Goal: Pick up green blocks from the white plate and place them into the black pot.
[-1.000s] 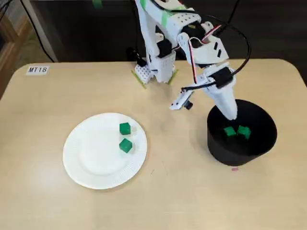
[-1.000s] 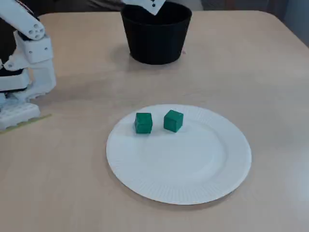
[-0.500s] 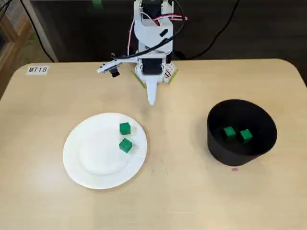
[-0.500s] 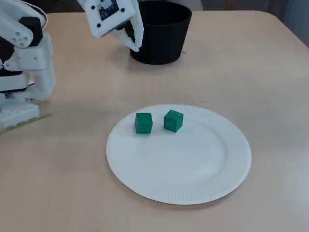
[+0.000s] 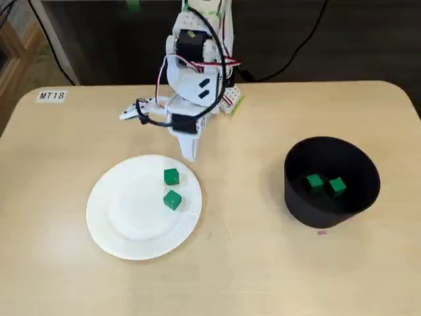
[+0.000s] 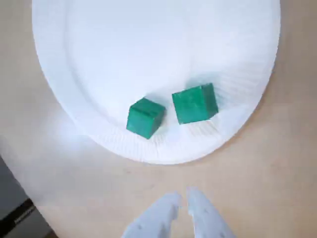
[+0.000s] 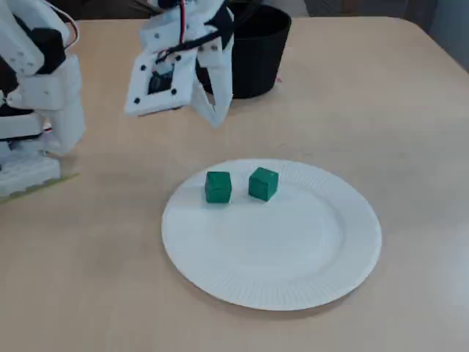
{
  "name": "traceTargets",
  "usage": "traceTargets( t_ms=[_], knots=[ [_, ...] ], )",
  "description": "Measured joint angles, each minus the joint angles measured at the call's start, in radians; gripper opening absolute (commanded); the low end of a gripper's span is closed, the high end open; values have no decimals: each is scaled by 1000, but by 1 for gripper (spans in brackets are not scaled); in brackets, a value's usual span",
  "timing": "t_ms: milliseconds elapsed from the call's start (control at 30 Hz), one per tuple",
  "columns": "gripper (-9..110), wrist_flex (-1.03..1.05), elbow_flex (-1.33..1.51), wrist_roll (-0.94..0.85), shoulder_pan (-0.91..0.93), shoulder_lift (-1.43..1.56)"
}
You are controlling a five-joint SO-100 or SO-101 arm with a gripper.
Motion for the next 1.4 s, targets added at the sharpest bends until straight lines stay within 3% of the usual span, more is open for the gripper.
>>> traceTargets(
  t_ms=[567,1300,1400],
  knots=[
    [24,9,-199,166,28,-344],
    [10,-49,-307,173,69,-563],
    [14,-60,-314,173,81,-580]
  ],
)
